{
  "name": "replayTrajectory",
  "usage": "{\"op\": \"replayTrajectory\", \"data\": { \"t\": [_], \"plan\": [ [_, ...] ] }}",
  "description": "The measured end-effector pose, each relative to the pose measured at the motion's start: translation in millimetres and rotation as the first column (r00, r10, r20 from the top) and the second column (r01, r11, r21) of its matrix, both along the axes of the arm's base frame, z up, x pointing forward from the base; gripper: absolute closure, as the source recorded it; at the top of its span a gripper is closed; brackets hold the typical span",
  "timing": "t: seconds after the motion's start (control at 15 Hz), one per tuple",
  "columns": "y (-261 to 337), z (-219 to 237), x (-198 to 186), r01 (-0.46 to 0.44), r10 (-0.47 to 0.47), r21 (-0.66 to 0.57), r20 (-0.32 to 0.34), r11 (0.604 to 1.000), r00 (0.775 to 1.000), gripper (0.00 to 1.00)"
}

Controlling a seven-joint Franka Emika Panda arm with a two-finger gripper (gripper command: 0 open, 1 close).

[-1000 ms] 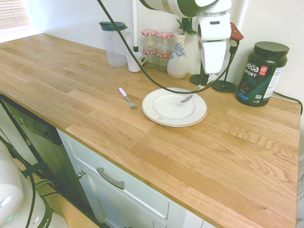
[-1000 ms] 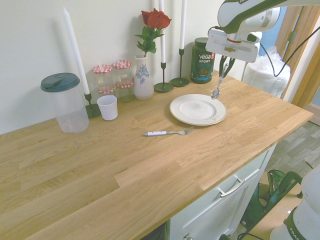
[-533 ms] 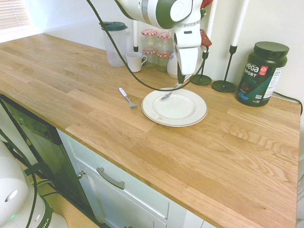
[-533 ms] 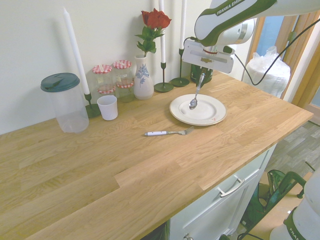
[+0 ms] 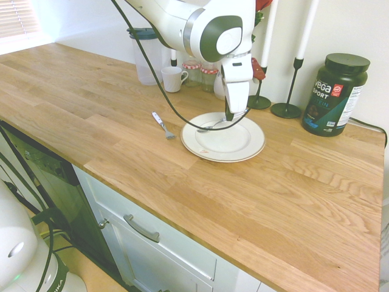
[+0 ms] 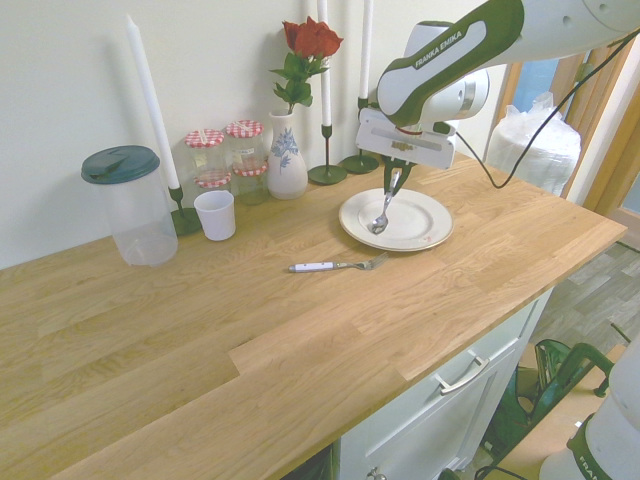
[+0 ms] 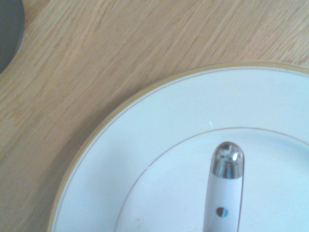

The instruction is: Put the spoon into the plate

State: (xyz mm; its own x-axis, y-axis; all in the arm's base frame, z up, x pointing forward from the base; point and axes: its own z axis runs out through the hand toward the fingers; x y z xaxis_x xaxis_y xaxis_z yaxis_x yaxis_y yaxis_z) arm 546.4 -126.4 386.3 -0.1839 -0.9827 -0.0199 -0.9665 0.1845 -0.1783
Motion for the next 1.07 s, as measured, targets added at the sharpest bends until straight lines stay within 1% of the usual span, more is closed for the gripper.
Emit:
{"op": "replayTrajectory", "data": {
  "t": [0.33,0.4,0.87,1.07],
  "plan": [
    [-3,-28,-11,-0.001,0.0,-0.014,-0.04,1.0,0.999,1.0],
    [-2,-33,-11,-0.001,0.0,-0.016,-0.046,1.0,0.999,0.0],
    [0,-41,-10,-0.005,0.004,-0.018,-0.051,1.0,0.999,0.0],
    [0,-40,-10,-0.034,0.031,-0.049,-0.058,0.998,0.998,0.0]
  ]
}}
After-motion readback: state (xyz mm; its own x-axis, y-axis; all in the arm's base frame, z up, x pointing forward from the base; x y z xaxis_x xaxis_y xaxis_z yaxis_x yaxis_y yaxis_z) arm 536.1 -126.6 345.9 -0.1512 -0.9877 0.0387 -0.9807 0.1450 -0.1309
